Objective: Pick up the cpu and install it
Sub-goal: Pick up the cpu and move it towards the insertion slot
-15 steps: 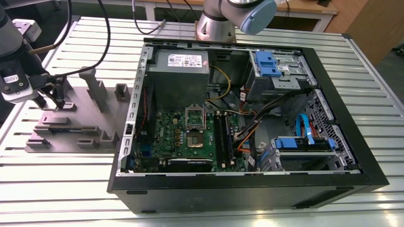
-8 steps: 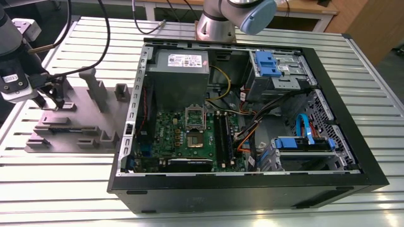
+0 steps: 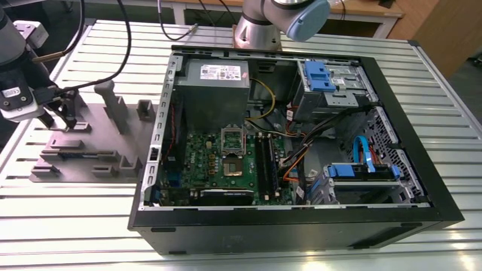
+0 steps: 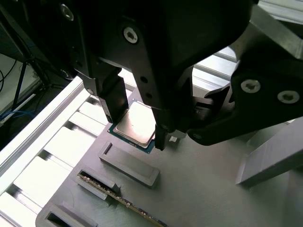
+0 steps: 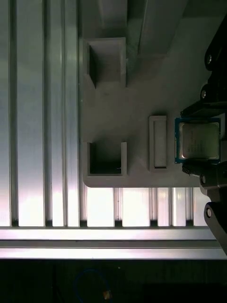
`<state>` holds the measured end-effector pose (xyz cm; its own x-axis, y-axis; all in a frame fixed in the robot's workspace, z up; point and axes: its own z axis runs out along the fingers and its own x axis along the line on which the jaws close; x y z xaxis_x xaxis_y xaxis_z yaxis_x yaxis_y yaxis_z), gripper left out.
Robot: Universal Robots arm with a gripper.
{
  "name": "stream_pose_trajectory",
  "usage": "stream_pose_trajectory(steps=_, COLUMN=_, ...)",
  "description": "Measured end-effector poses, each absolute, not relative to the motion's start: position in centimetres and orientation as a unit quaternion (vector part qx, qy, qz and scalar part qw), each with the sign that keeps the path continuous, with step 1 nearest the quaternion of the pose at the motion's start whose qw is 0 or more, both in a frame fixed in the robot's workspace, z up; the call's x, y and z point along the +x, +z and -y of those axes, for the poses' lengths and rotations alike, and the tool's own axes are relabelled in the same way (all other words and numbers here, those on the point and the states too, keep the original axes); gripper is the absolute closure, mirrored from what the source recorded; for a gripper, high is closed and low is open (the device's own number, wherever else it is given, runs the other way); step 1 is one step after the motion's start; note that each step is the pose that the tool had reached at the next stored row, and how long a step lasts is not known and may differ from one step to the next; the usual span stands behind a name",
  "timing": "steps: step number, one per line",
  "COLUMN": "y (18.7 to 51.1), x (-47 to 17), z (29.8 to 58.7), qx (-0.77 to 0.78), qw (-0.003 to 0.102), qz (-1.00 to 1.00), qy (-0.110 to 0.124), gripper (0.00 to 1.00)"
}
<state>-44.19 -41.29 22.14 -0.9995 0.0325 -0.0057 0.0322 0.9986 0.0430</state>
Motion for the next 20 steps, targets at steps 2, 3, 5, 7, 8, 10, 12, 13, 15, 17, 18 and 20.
stream_pose_trajectory(steps=2, y=22.3, x=-44.2, z=41.3, qx=0.016, qw=0.003, qz=-1.000, qy=0.021, gripper=0.53)
stream_pose_trajectory(steps=3, y=22.3, x=-44.2, z=41.3, qx=0.016, qw=0.003, qz=-1.000, qy=0.021, gripper=0.53)
stream_pose_trajectory(steps=5, y=22.5, x=-44.2, z=41.3, qx=0.016, qw=0.003, qz=-1.000, qy=0.021, gripper=0.53)
stream_pose_trajectory(steps=7, y=22.6, x=-44.2, z=41.3, qx=0.016, qw=0.003, qz=-1.000, qy=0.021, gripper=0.53)
stream_pose_trajectory(steps=8, y=22.7, x=-44.2, z=41.3, qx=0.016, qw=0.003, qz=-1.000, qy=0.021, gripper=0.53)
stream_pose_trajectory(steps=10, y=23.1, x=-44.2, z=41.3, qx=0.016, qw=0.003, qz=-1.000, qy=0.021, gripper=0.53)
stream_pose_trajectory(steps=12, y=23.6, x=-44.2, z=41.3, qx=0.016, qw=0.003, qz=-1.000, qy=0.022, gripper=0.53)
stream_pose_trajectory(steps=13, y=23.8, x=-44.2, z=41.3, qx=0.016, qw=0.003, qz=-1.000, qy=0.022, gripper=0.53)
stream_pose_trajectory(steps=15, y=24.5, x=-44.2, z=41.3, qx=0.016, qw=0.003, qz=-1.000, qy=0.021, gripper=0.53)
stream_pose_trajectory(steps=17, y=24.6, x=-44.2, z=41.3, qx=0.016, qw=0.003, qz=-1.000, qy=0.022, gripper=0.53)
stream_pose_trajectory(steps=18, y=24.6, x=-44.2, z=41.3, qx=0.016, qw=0.003, qz=-1.000, qy=0.022, gripper=0.53)
stream_pose_trajectory(steps=20, y=24.7, x=-44.2, z=41.3, qx=0.016, qw=0.003, qz=-1.000, qy=0.022, gripper=0.53)
